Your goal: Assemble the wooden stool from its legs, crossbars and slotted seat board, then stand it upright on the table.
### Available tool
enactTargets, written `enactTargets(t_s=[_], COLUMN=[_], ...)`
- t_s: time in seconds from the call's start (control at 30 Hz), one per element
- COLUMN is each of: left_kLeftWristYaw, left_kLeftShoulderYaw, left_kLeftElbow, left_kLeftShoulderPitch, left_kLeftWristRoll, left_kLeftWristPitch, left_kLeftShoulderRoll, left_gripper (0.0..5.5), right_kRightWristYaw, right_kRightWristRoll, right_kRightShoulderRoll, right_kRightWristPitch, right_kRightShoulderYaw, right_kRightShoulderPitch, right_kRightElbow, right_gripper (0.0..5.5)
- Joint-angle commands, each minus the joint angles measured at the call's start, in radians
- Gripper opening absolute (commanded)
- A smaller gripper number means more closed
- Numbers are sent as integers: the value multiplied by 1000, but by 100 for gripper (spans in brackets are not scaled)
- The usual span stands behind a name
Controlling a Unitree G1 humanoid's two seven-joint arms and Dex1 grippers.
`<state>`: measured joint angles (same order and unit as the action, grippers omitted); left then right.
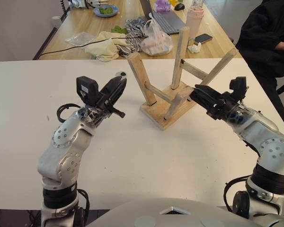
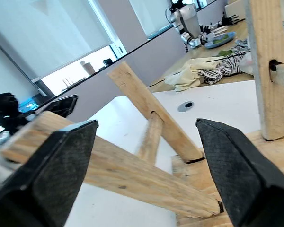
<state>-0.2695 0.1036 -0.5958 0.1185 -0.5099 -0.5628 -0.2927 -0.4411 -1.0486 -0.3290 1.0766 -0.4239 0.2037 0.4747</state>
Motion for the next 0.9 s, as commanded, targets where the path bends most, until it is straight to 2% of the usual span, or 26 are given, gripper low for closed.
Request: enactTargets(t_s=[0.03,0.2,0.4,0.47,0.57,0.63,0.83,0.9], left_kLeftWristYaw=[-18,-58,-108,-125,-158,-168,-175,-180], left_kLeftShoulderYaw=[-8,-42,-70,-86,-114,-123,-125,-139], left_kLeftElbow=[93,220,388,414,424,424,402,411], left_kLeftShoulderPitch=[49,117,222,247,269,269,259,281], left_kLeftWristRoll=[40,75,129,139,139,150,155,160], left_kLeftWristPitch=[54,115,186,204,234,248,268,278], left_kLeftShoulderRoll=[-3,4,1,10,35,39,42,53], left_gripper=[3,3,3,3,3,3,3,0], right_kRightWristYaw=[66,133,26,7,5,19,56,53], right_kRightWristRoll=[-73,-164,-210,-178,49,120,180,187], right_kRightShoulderRoll=[-10,15,-97,-123,-168,-162,-138,-148], right_kRightWristPitch=[-37,-90,-90,-119,-214,-245,-262,-262], right_kRightShoulderYaw=[-39,-5,123,150,253,294,372,380], right_kRightShoulderPitch=[38,23,-41,-47,-29,-10,-4,-6], right_kRightElbow=[10,88,197,202,179,165,184,180], right_gripper=[438,438,438,438,438,438,438,405])
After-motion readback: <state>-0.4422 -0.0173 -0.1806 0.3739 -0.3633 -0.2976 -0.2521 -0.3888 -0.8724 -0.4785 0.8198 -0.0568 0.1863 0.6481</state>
